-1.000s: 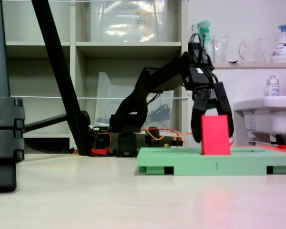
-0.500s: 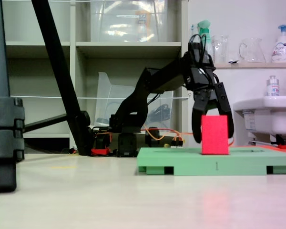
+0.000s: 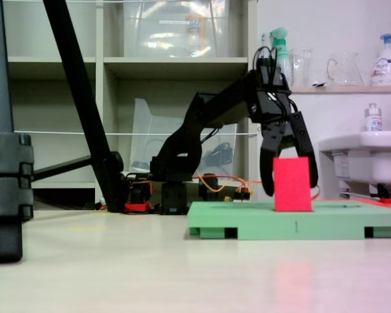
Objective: Put the square block into the corresponding hole
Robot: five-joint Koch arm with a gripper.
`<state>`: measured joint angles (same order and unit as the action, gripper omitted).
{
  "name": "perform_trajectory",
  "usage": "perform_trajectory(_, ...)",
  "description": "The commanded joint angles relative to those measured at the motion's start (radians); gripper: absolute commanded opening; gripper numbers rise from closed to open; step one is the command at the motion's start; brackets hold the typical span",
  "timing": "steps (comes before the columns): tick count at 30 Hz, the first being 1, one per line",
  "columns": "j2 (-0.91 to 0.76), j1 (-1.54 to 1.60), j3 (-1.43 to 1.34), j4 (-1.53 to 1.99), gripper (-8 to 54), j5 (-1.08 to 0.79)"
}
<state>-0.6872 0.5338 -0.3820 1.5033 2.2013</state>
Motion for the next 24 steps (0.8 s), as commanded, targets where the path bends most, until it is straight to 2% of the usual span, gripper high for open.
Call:
perform_trajectory(1,-0.018,-0.028,0.04,0.003,15.6,0.002)
perform_trajectory(9,-0.032,-0.044,0.052,0.017,15.6,-0.011)
perform_trajectory(19,-0.239,0.084,0.049,0.336,15.6,0.023)
perform_trajectory(24,-0.241,0.112,0.018,0.399,15.7,0.055)
